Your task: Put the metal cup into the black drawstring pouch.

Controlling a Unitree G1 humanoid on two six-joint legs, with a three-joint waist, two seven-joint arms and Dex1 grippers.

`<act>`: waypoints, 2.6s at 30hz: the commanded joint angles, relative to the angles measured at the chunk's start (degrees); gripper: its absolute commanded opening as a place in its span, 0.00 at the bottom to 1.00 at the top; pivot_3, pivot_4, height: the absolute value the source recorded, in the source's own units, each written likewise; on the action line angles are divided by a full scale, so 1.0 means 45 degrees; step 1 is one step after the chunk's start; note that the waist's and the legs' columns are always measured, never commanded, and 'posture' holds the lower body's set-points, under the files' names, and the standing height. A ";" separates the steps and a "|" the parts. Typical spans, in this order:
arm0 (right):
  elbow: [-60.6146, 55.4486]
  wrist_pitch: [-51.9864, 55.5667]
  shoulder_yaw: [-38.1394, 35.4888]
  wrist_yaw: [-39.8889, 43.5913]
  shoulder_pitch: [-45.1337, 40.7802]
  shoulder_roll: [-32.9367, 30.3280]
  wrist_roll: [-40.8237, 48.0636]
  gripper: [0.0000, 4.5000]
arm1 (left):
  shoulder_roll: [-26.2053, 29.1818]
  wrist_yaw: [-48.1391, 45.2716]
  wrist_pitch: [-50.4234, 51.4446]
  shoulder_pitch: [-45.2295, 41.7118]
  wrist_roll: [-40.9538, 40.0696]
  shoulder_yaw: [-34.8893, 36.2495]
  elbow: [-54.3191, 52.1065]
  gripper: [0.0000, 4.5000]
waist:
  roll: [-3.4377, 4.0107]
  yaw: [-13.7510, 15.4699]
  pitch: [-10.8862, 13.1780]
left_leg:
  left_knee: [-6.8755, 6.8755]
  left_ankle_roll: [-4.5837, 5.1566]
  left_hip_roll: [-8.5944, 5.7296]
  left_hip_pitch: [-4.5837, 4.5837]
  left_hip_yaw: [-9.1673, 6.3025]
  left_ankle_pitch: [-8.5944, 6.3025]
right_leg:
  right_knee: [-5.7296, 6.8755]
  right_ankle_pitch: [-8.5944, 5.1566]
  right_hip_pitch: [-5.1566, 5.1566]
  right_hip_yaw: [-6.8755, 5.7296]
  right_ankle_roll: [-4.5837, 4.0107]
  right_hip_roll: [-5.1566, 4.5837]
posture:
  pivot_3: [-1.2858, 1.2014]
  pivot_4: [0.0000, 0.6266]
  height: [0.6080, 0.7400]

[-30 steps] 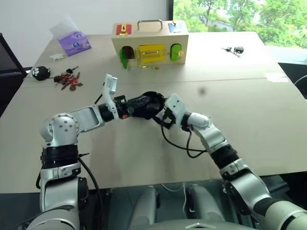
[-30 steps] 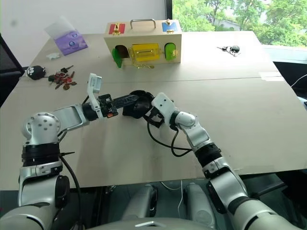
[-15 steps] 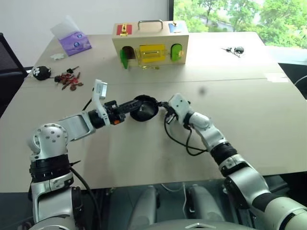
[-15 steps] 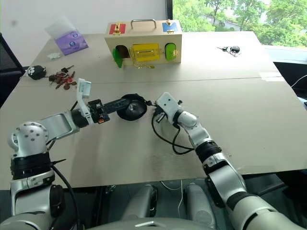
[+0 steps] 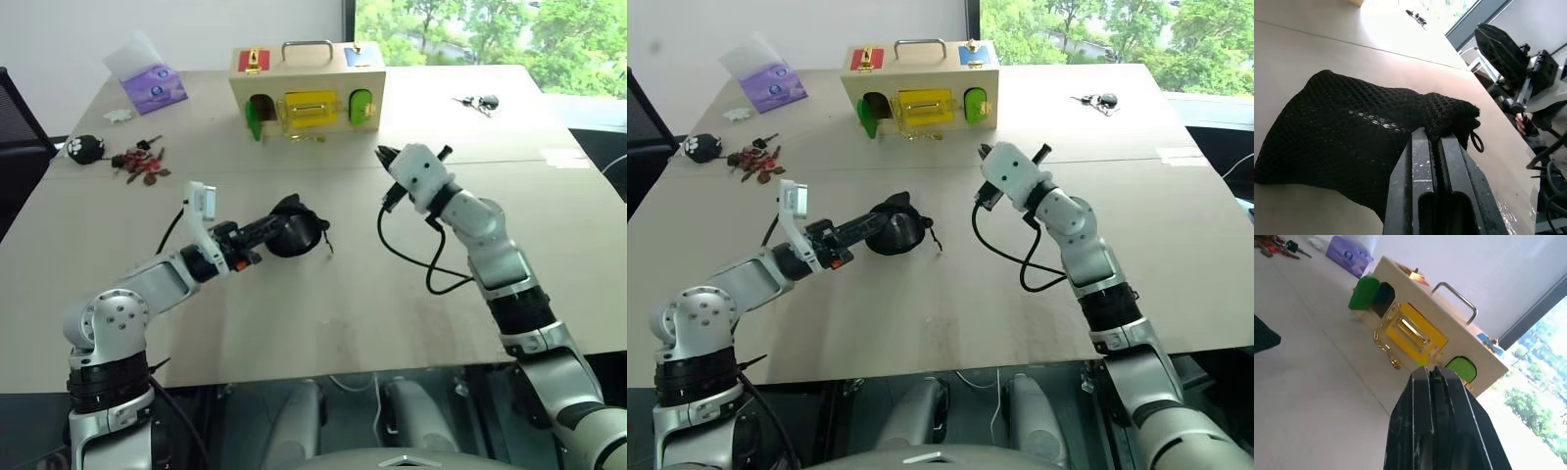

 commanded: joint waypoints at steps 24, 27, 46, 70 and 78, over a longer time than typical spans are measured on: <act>-0.2216 0.5426 0.0556 0.3536 0.2742 0.0679 0.4211 0.48 | 0.1038 -0.1001 -0.0523 -0.1164 0.0214 0.0001 0.1760 0.00 | 0.0004 -0.0052 0.0002 | 0.0020 0.0037 -0.0005 0.0011 0.0003 -0.0020 | 0.0012 -0.0001 0.0009 -0.0005 -0.0001 0.0023 | 0.52 0.24 1.00; -0.1354 0.5180 0.0864 0.3583 0.2534 0.1221 0.4226 0.48 | 0.1159 -0.1145 -0.0505 -0.1342 0.0352 -0.0111 0.1853 0.00 | 0.0003 -0.0039 0.0002 | 0.0020 0.0037 -0.0007 0.0010 0.0011 -0.0019 | 0.0010 -0.0001 0.0010 -0.0012 -0.0001 0.0025 | 0.52 0.24 1.00; 0.3483 0.2950 0.0911 0.2364 0.0482 0.3938 0.3579 0.69 | 0.1305 -0.0824 0.0153 -0.1048 -0.0048 0.0263 0.1024 0.00 | 0.0000 -0.0042 0.0000 | 0.0018 -0.0002 -0.0004 0.0003 -0.0004 0.0002 | 0.0007 0.0000 0.0005 -0.0012 -0.0002 0.0019 | 0.52 0.24 1.00; -0.0982 0.2591 -0.0715 0.1940 -0.1696 -0.1292 0.1763 0.00 | 0.0607 -0.0229 -0.0767 0.0345 0.0072 -0.0009 -0.0854 0.12 | 0.0008 -0.0102 0.0005 | 0.0010 0.0008 -0.0002 0.0005 0.0021 -0.0003 | 0.0007 0.0000 -0.0007 0.0013 -0.0002 0.0019 | 0.52 0.24 1.00; -0.2262 0.3065 -0.0792 0.3303 -0.3817 -0.2040 0.2413 0.00 | 0.0762 -0.0387 -0.1444 -0.0040 0.0340 -0.0610 -0.2169 0.92 | 0.0006 0.0079 0.0005 | 0.0001 0.0037 -0.0002 -0.0014 0.0017 -0.0020 | -0.0015 -0.0001 -0.0002 -0.0009 -0.0002 -0.0007 | 0.52 0.24 1.00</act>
